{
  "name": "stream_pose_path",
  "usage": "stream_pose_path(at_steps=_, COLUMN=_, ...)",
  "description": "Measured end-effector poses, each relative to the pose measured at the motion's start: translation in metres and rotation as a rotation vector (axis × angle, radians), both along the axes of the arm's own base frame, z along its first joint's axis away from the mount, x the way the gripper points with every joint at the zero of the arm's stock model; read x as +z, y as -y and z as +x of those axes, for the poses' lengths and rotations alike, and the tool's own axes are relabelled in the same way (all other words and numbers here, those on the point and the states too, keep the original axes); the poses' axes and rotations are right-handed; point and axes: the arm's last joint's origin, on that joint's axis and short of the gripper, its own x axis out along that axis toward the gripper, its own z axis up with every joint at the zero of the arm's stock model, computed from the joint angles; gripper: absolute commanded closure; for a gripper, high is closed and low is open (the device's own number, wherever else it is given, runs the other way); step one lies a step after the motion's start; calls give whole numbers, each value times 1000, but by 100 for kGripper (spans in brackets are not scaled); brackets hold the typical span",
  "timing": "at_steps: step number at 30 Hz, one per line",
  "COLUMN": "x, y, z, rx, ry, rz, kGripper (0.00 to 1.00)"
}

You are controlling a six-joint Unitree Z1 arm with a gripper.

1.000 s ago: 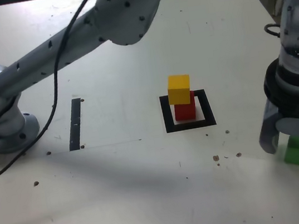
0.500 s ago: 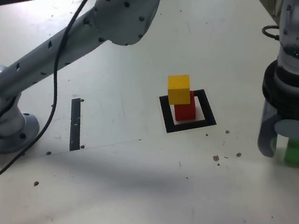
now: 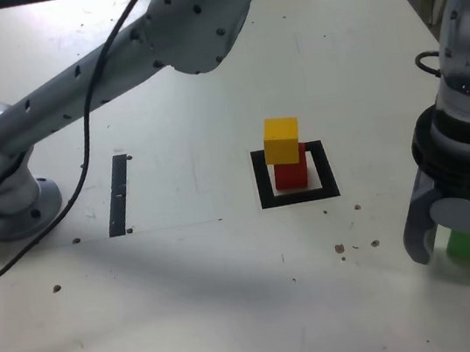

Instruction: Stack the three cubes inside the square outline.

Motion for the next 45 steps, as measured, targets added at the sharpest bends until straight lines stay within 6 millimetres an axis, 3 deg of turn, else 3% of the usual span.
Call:
stream_pose_path(at_steps=8, x=0, y=-11, z=6, rx=-23, ry=3, rz=-10, kGripper=36)
stream_pose_path(at_steps=31, x=-23, y=-7, z=15, rx=-65, ry=-30, rz=-36, kGripper=36)
stream_pose_path(at_steps=38, x=-22, y=-7, z=16, rx=-68, ry=-12, rz=-29, kGripper=57)
stream_pose_path(at_steps=45, x=-21, y=-7, z=19, rx=-76, ry=9, rz=-17, kGripper=60)
